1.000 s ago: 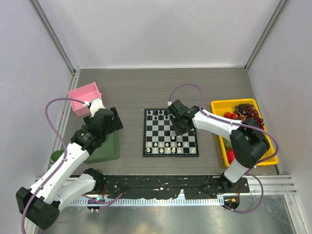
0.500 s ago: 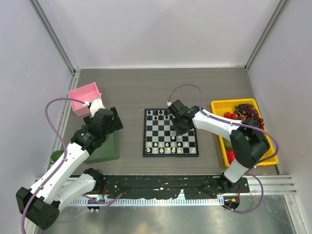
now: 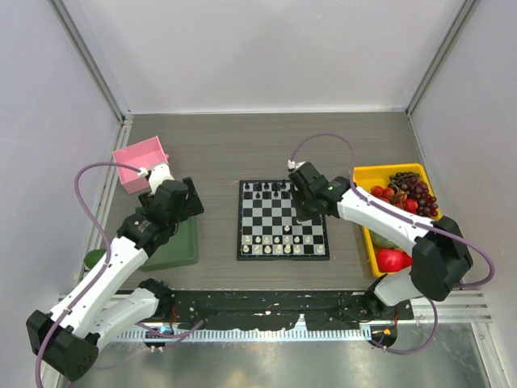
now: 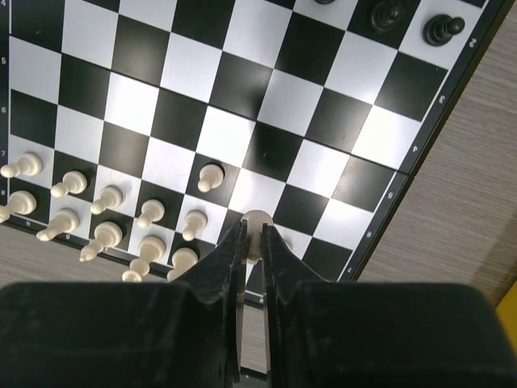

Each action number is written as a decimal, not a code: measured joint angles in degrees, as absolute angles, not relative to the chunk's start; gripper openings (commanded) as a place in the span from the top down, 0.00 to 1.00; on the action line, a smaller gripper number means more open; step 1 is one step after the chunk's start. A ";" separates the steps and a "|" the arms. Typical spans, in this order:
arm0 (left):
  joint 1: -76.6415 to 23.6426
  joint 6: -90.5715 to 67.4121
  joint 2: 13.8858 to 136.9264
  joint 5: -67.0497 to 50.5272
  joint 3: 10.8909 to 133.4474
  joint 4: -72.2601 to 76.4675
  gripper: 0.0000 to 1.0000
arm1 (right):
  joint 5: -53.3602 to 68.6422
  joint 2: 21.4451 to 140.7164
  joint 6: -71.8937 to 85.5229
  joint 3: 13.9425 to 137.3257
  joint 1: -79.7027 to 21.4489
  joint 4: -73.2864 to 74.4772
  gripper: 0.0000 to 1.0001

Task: Set up the chess pieces on the board

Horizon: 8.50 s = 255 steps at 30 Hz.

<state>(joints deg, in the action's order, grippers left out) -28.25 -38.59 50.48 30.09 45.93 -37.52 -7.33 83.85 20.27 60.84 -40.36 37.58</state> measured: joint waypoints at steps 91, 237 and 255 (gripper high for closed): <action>-27.94 -39.00 52.42 28.38 45.93 -37.08 0.01 | -8.69 75.61 30.63 43.97 -46.28 36.03 0.89; -27.62 -38.76 51.79 28.05 45.93 -37.15 0.01 | -4.91 96.88 22.57 65.10 -44.49 36.21 0.73; -27.29 -38.61 52.49 28.05 45.93 -37.15 0.01 | -4.56 96.88 22.35 65.10 -44.18 36.29 0.80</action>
